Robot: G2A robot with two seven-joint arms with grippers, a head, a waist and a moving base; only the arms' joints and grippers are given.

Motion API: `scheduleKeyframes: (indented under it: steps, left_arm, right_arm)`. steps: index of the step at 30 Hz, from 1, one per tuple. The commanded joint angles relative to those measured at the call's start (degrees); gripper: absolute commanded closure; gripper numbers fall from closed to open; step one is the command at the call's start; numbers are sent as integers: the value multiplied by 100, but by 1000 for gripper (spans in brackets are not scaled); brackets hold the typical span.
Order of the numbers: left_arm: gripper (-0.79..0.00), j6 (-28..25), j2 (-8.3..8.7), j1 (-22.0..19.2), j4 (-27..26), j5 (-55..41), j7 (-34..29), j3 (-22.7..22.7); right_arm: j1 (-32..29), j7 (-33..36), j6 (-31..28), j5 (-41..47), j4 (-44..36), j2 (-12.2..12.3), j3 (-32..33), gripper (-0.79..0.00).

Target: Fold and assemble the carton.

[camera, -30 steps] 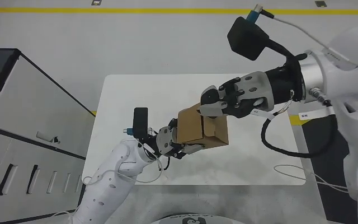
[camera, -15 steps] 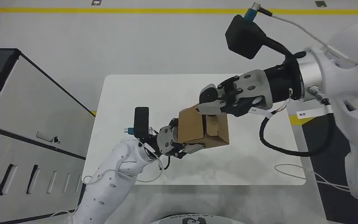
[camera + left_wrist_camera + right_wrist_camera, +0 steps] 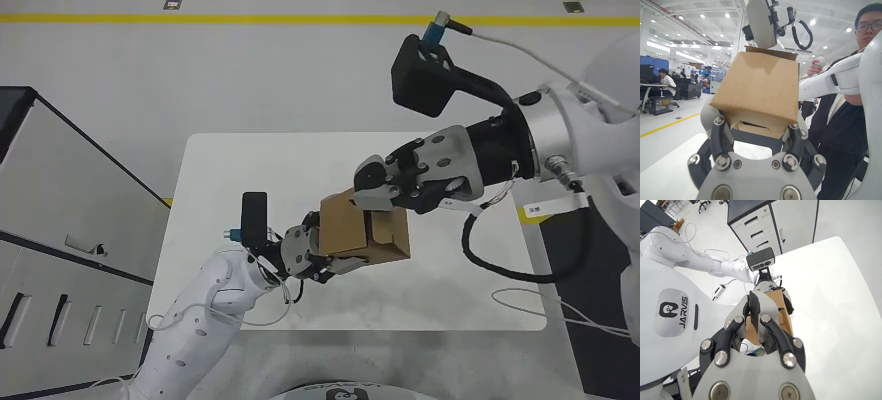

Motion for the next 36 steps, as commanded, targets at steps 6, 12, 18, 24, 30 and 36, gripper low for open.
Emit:
scheduleKeyframes:
  steps: [6, 12, 18, 24, 30, 36]
  left_arm:
    - [0, 11, 4, -6, 5, -1, 24, 7]
    - [0, 13, 8, -15, 7, 7, 35, 9]
    - [0, 17, 11, -26, 16, 14, 49, 17]
    - [0, 12, 13, -41, 19, 5, 60, 33]
    - [0, 3, 13, -51, 31, -37, 79, 54]
    - [0, 21, 15, -59, 46, -49, 78, 63]
  right_arm:
    - [102, 88, -34, 6, 16, 4, -61, 0]
    - [157, 147, -50, 20, 34, 12, -99, 0]
    - [177, 160, -59, 16, 55, 21, -140, 0]
    - [188, 135, -70, 0, 72, 25, -199, 0]
    - [213, 154, -80, 8, 89, 29, -250, 0]
    - [255, 140, -107, 16, 101, 31, -282, 0]
